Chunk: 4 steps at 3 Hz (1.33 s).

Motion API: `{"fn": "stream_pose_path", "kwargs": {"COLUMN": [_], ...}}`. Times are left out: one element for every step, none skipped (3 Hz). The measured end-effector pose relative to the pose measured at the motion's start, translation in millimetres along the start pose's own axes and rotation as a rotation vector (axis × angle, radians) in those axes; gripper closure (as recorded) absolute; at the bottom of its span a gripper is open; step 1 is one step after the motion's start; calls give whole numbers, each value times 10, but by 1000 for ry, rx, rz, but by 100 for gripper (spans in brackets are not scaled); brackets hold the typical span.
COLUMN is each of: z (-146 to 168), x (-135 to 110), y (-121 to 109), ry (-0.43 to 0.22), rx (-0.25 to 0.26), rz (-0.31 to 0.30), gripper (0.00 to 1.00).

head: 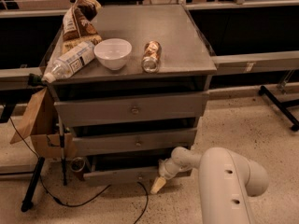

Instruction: Open bottom drawer

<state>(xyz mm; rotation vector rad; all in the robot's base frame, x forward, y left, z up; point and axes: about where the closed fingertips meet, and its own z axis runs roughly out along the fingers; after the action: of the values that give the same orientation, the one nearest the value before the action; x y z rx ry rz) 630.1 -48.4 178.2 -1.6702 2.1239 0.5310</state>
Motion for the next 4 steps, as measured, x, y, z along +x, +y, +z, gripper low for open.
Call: {"fn": "stream_pose_path", "kwargs": {"z": [130,112,73,3], "x": [-112,-126,-134,-135], "y": [247,240,231,207], "ry": [-4,-4,-3,-2], "rx": [-62,-63,-65,-65], "rz": [27,28,31,31], "gripper": [2,25,47,72]}}
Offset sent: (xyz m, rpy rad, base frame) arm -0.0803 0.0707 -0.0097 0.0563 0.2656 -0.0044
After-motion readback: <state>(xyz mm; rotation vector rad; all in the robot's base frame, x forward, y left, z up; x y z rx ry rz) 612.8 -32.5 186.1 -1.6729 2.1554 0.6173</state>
